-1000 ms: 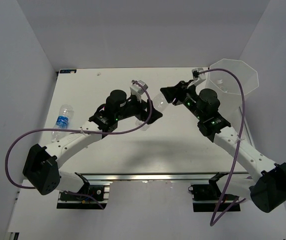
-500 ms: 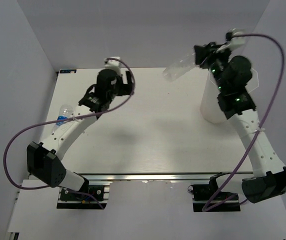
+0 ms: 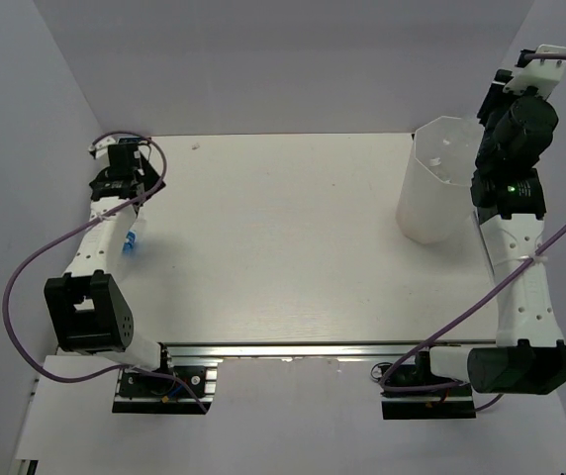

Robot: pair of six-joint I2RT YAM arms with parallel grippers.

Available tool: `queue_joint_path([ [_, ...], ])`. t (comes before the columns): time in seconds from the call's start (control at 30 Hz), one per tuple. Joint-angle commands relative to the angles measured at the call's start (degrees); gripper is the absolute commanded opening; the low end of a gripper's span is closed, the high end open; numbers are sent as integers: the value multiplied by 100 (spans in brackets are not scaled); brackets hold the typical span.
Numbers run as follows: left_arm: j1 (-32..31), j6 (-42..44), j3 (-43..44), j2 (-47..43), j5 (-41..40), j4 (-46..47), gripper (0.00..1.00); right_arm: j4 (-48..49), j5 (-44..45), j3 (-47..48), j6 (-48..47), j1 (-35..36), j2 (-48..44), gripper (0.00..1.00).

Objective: Put the plastic bottles in the bin

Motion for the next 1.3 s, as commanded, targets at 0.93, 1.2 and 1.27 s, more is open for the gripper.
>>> queue_joint_path([
  [0.93, 1457, 2226, -1760, 823, 595, 1934, 98, 294, -2730, -1067, 1842, -99, -1046, 89],
  [1.2, 1484, 1901, -1557, 1396, 1914, 1855, 96, 471, -3160, -1208, 2194, -99, -1055, 89],
  [1.27, 1484, 1735, -1575, 1387, 2307, 1907, 87, 410, -3379, -1287, 2115, -99, -1064, 89],
])
